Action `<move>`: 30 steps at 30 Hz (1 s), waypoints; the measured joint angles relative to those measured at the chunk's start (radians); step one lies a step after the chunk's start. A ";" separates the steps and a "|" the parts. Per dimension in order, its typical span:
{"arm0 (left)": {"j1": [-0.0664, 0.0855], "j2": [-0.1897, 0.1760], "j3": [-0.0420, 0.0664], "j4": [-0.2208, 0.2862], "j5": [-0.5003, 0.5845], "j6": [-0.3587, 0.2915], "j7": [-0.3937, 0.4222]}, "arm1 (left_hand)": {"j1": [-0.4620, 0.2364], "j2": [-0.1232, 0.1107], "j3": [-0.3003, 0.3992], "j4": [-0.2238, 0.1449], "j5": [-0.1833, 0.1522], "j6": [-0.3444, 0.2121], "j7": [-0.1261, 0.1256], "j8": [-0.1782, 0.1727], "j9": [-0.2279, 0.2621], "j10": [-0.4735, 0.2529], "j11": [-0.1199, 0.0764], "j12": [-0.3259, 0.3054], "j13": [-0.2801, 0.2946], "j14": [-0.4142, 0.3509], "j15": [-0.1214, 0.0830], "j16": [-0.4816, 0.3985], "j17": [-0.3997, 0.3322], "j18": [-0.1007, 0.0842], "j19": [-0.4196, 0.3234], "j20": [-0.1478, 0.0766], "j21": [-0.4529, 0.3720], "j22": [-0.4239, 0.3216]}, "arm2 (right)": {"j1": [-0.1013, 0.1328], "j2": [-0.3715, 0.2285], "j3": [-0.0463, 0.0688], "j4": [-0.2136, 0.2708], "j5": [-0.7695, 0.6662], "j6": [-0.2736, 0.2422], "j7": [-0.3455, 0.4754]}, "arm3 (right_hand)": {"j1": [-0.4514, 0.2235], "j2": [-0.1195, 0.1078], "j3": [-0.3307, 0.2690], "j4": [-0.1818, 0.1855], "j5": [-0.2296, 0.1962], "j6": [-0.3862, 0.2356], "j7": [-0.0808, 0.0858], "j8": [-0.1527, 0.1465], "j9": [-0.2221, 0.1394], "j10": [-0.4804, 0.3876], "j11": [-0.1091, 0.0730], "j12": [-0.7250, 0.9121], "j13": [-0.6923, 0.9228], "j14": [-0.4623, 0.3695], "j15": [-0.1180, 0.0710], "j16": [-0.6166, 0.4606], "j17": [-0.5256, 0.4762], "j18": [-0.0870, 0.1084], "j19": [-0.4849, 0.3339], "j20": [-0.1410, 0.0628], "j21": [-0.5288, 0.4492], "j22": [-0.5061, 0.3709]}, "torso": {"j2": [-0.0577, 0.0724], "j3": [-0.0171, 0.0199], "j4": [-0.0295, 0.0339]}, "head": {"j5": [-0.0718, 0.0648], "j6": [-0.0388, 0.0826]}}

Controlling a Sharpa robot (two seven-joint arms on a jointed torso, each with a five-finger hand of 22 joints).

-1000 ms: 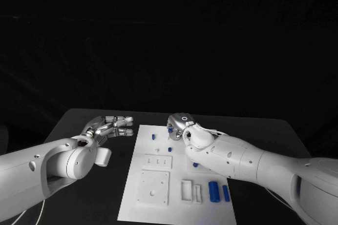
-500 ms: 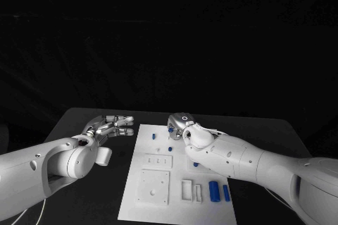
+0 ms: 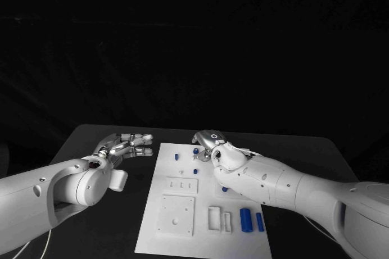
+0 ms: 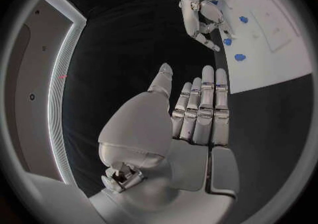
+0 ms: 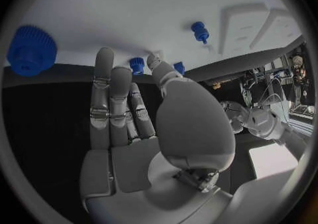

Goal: Assemble the parts on the task board

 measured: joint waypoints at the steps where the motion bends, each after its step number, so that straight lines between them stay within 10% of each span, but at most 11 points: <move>1: 0.000 -0.001 0.000 -0.001 0.000 0.000 0.000 | 0.000 0.000 0.000 0.000 0.000 0.000 0.000 0.000 0.000 0.000 0.000 0.000 0.000 0.000 0.000 0.000 0.000 0.000 0.000 0.000 0.000 0.000 | 0.000 -0.003 0.000 0.004 0.004 -0.005 0.003 | 0.001 0.000 -0.001 0.001 0.000 0.000 0.000 -0.001 0.000 0.005 -0.002 0.000 0.000 0.000 0.000 -0.004 0.007 0.000 0.000 0.000 0.009 -0.016 | 0.000 0.0000 -0.0001 | 0.000 0.001; 8: 0.000 -0.010 0.000 -0.012 -0.001 -0.001 0.000 | 0.000 0.000 0.000 0.000 0.000 0.000 0.000 0.000 0.000 0.000 0.000 0.000 0.000 0.000 0.000 0.000 0.000 0.000 0.000 0.000 0.000 0.000 | 0.001 -0.062 0.032 0.080 0.036 -0.037 0.021 | -0.045 0.047 -0.002 -0.080 0.004 0.048 0.016 -0.001 0.000 0.256 -0.036 0.003 0.006 0.006 -0.015 -0.011 0.025 0.000 0.002 -0.011 0.040 -0.074 | 0.000 0.0019 -0.0052 | 0.001 0.008; 16: 0.000 -0.020 0.000 -0.016 -0.002 -0.001 0.000 | -0.004 -0.004 0.000 0.000 0.000 0.000 0.000 0.000 0.000 0.000 0.000 0.000 0.000 0.000 0.000 0.000 0.000 0.000 0.000 0.000 0.000 -0.001 | 0.004 -0.172 0.095 0.180 0.073 -0.045 0.031 | -0.094 0.067 0.063 -0.138 0.012 0.095 0.037 -0.001 0.001 0.377 -0.063 0.009 0.009 0.008 -0.035 -0.016 0.035 -0.019 0.000 -0.033 0.056 -0.095 | -0.002 0.0062 -0.0158 | 0.004 0.022; 21: 0.000 -0.025 0.000 -0.016 -0.007 -0.001 0.000 | -0.004 -0.004 0.000 0.000 0.000 0.000 0.000 0.000 0.000 0.000 0.000 0.000 0.000 0.000 0.000 0.000 0.000 0.000 0.000 0.000 0.000 -0.001 | 0.006 -0.243 0.118 0.213 0.108 -0.017 0.043 | -0.103 0.068 0.057 -0.144 0.041 0.137 0.018 -0.001 0.003 0.595 -0.132 0.106 0.069 0.005 -0.089 -0.016 0.056 -0.058 0.000 -0.085 0.075 -0.089 | -0.004 0.0097 -0.0284 | 0.008 0.026; 26: 0.000 -0.028 0.000 -0.016 -0.013 0.000 0.001 | -0.004 -0.004 0.000 0.000 0.000 0.000 0.000 0.000 0.000 -0.007 0.000 0.000 0.001 0.000 0.000 0.000 0.000 0.000 0.000 0.000 0.000 -0.002 | 0.006 -0.286 0.126 0.228 0.150 0.045 0.055 | -0.108 0.102 -0.039 -0.161 0.081 0.138 0.016 0.002 0.005 0.359 -0.149 0.737 0.716 0.001 -0.109 0.040 0.133 -0.096 0.002 -0.110 0.130 -0.061 | -0.005 0.0136 -0.0370 | 0.011 0.026; 30: 0.000 -0.030 0.000 -0.016 -0.016 0.000 0.001 | -0.004 -0.004 0.000 0.000 0.000 0.000 0.000 0.000 0.000 -0.007 0.000 0.000 0.001 0.000 0.000 0.000 0.000 0.000 0.000 0.000 0.000 -0.002 | 0.005 -0.302 0.127 0.236 0.175 0.100 0.061 | -0.119 0.102 -0.071 -0.146 0.118 0.115 0.015 0.002 0.005 0.401 -0.147 0.913 0.944 0.000 -0.108 0.086 0.192 -0.095 0.002 -0.110 0.174 -0.026 | -0.005 0.0159 -0.0399 | 0.013 0.025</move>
